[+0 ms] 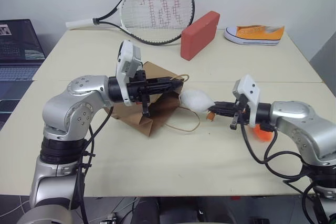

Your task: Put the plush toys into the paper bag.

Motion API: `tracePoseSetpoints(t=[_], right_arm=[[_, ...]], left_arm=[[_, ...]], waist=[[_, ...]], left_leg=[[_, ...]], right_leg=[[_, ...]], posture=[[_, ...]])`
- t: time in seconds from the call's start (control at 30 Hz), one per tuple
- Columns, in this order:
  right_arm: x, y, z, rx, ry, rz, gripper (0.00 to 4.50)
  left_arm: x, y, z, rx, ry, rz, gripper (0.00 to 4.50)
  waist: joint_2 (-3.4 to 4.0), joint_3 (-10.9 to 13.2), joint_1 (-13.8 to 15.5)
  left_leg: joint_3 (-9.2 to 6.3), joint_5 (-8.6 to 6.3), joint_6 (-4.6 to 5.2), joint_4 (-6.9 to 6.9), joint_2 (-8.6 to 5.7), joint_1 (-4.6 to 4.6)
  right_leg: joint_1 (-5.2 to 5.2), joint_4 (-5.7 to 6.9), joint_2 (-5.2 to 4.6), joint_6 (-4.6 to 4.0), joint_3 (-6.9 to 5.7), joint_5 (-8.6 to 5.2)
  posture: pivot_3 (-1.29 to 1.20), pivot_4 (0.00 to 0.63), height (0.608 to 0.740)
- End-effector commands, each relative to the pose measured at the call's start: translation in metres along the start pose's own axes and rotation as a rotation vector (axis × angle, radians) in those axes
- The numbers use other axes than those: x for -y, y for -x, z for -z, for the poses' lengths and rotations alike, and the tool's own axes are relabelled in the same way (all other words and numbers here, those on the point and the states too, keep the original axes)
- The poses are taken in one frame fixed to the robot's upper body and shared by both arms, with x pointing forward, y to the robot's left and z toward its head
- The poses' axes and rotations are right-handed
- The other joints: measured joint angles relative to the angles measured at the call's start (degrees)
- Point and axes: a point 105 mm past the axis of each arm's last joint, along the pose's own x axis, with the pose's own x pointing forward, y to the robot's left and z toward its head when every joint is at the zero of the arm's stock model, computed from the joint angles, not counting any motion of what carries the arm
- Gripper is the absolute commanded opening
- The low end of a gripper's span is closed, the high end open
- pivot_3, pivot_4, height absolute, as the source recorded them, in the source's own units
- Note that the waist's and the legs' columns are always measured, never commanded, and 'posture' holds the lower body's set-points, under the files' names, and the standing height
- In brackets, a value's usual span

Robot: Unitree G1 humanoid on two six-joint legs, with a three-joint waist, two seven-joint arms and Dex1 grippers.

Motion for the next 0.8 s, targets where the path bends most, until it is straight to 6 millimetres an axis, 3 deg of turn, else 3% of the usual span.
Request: tracePoseSetpoints(t=[0.03,0.13,0.27,0.57,0.8], right_arm=[[-0.008,0.018,-0.019,0.045,0.042,-0.061,0.03],[-0.010,0.024,-0.021,0.051,0.016,-0.084,0.03],[-0.012,0.018,-0.021,0.077,-0.050,-0.087,0.03],[-0.020,-0.021,-0.011,0.119,-0.201,-0.093,0.03],[-0.023,-0.052,0.010,0.083,-0.295,-0.069,0.03]], left_arm=[[0.001,0.002,-0.010,0.017,-0.040,0.000,0.00],[0.001,0.003,-0.011,0.020,-0.039,0.000,0.00],[0.002,0.003,-0.012,0.024,-0.038,0.009,0.00],[0.004,0.001,-0.016,0.043,-0.036,0.026,0.00],[0.005,0.001,-0.017,0.052,-0.034,0.027,0.00]], waist=[[-0.01,0.00,0.10],[-0.01,0.01,0.27],[-0.01,0.01,0.21],[-0.01,0.00,0.18],[-0.01,0.01,0.06]], left_leg=[[0.00,0.00,0.00,0.00,0.00,0.00],[0.00,0.00,0.00,0.00,0.00,-0.01],[0.01,0.00,0.00,0.00,0.01,0.02],[0.00,0.00,0.00,0.00,0.00,-0.01],[-0.01,0.00,0.00,0.00,0.00,0.00]], right_leg=[[0.00,-0.01,0.00,0.00,0.00,0.00],[0.00,-0.02,0.00,0.00,-0.01,0.00],[0.00,0.00,0.00,0.00,0.00,0.00],[-0.01,0.00,0.00,0.00,0.00,0.00],[-0.02,0.02,0.00,0.00,-0.01,0.00]], posture=[[0.00,0.150,0.740],[0.00,0.150,0.740],[0.00,0.150,0.740],[0.00,0.150,0.740],[0.00,0.150,0.740]])
